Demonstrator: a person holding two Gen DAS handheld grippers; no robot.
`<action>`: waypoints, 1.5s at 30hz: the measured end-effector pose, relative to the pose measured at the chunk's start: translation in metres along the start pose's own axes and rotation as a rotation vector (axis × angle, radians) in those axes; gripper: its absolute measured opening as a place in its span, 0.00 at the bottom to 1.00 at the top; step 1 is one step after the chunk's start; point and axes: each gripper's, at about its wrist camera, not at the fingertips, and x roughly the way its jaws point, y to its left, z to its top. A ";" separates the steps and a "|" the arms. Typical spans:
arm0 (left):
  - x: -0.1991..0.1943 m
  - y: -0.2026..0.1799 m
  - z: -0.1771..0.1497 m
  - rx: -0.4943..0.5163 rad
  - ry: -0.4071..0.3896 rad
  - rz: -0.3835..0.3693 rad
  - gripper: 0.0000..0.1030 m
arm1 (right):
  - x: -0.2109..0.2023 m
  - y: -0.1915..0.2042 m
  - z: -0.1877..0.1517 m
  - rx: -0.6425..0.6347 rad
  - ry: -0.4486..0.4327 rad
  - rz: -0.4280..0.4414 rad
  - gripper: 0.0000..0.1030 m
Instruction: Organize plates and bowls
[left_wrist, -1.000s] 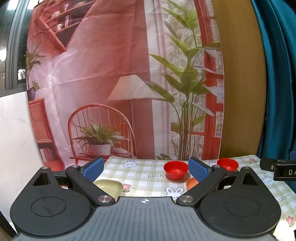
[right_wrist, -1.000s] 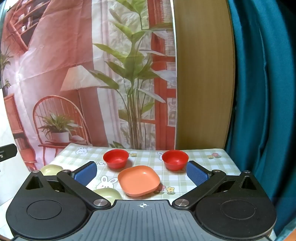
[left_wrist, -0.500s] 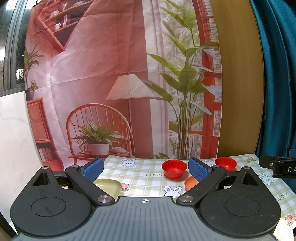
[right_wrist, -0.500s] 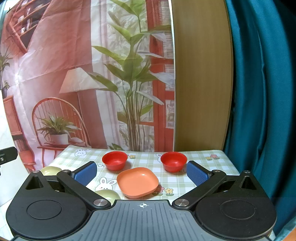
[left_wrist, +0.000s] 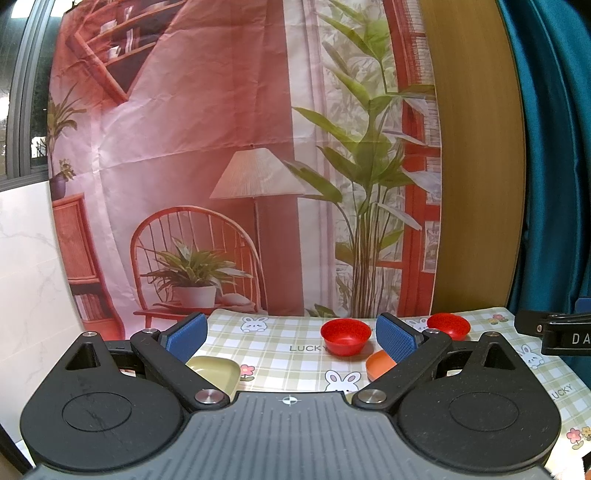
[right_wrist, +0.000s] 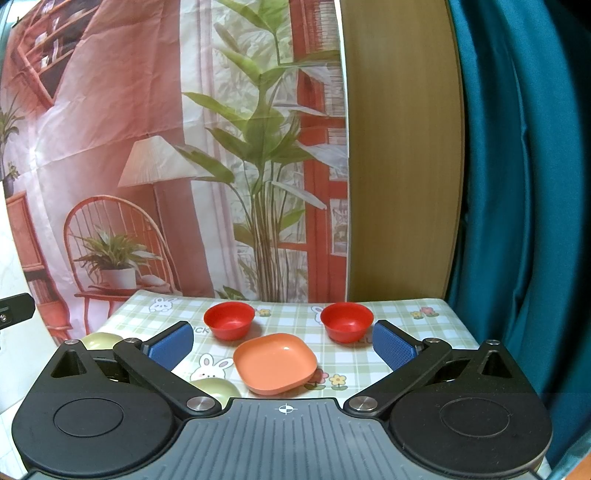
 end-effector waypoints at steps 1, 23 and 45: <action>0.000 0.000 0.000 0.000 0.000 0.000 0.96 | 0.000 0.000 0.000 0.000 0.000 0.000 1.00; 0.000 0.000 0.000 -0.002 -0.001 -0.001 0.96 | -0.001 0.000 -0.001 0.001 -0.002 0.000 1.00; 0.003 0.001 0.002 -0.026 -0.001 0.008 0.96 | -0.001 0.001 0.001 0.000 -0.002 0.001 1.00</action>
